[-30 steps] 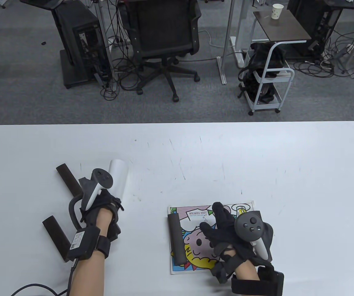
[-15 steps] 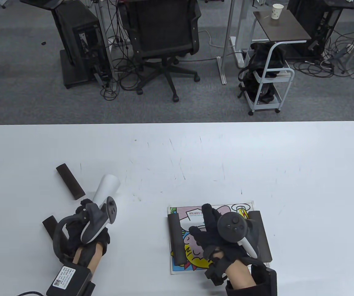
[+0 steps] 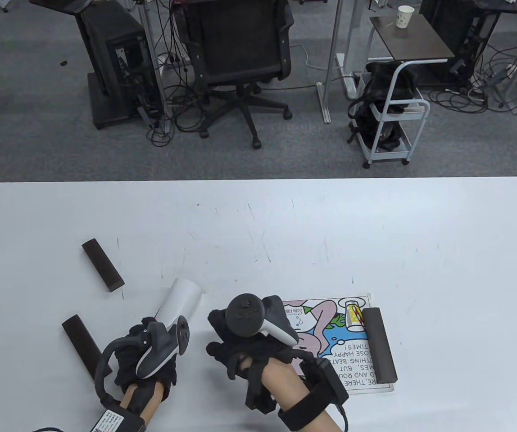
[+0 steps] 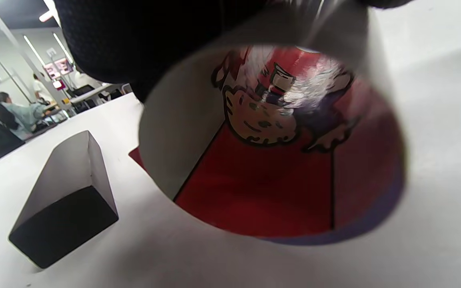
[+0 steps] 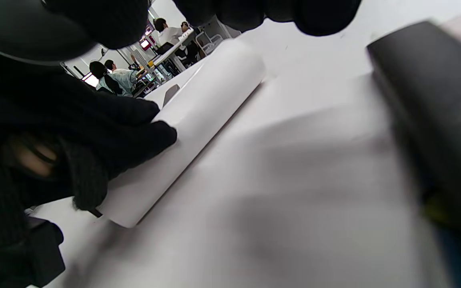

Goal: Unroll posters and secure with paperweights

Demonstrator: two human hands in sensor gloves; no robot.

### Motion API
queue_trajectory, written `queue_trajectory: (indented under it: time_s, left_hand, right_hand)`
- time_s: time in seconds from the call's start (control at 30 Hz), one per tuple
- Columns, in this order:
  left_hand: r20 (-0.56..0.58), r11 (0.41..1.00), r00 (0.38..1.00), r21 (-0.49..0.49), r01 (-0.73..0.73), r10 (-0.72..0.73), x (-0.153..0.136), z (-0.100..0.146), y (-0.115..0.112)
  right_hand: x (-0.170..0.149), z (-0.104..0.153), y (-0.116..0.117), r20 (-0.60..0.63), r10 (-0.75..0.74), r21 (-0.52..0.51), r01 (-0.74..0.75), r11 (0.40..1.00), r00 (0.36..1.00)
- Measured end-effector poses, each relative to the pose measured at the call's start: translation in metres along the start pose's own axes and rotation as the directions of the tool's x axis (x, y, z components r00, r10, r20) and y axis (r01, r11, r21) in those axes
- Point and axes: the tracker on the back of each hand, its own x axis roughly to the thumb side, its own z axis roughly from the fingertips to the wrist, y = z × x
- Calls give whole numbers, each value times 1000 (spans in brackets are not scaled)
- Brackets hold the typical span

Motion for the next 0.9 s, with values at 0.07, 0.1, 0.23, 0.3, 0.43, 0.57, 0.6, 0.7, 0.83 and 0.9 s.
queue_trajectory:
  time_s: [0.07,0.1,0.23,0.3,0.43,0.57,0.6,0.7,0.83,0.9]
  left_hand:
    - [15,999,998,-5,-54,54,-6,2,2]
    - [21,997,997,-8,-73,73,-8,2,3]
    - [45,986,985,-10,-164,164,-20,2,8]
    - [56,981,979,-8,-196,196,-23,1,10]
    - [88,973,969,-33,-230,232,-26,0,11]
    - [118,976,970,-62,-208,214,-28,-3,7]
    - [169,976,961,-56,-213,219,-27,-5,5]
    - [227,988,962,-10,-155,153,-25,-8,2]
    - [303,1000,953,0,14,-13,-20,-19,-10]
    - [327,993,941,-39,110,-92,-17,-25,-19]
  right_hand:
    - [-1,-15,12,-55,-72,-22,70,997,996]
    - [-1,-18,15,-72,-86,-34,84,996,994]
    - [3,-31,32,-194,-4,-85,-13,996,981]
    - [7,-34,37,-258,69,-143,-109,984,964]
    - [15,-42,46,-306,179,-162,-237,958,935]
    - [14,-49,54,-328,252,-144,-311,939,911]
    - [13,-50,57,-327,261,-137,-319,938,908]
    - [12,-53,60,-321,279,-122,-332,935,905]
    - [15,-55,63,-277,329,-108,-370,923,903]
    - [18,-56,64,-241,367,-99,-399,911,898]
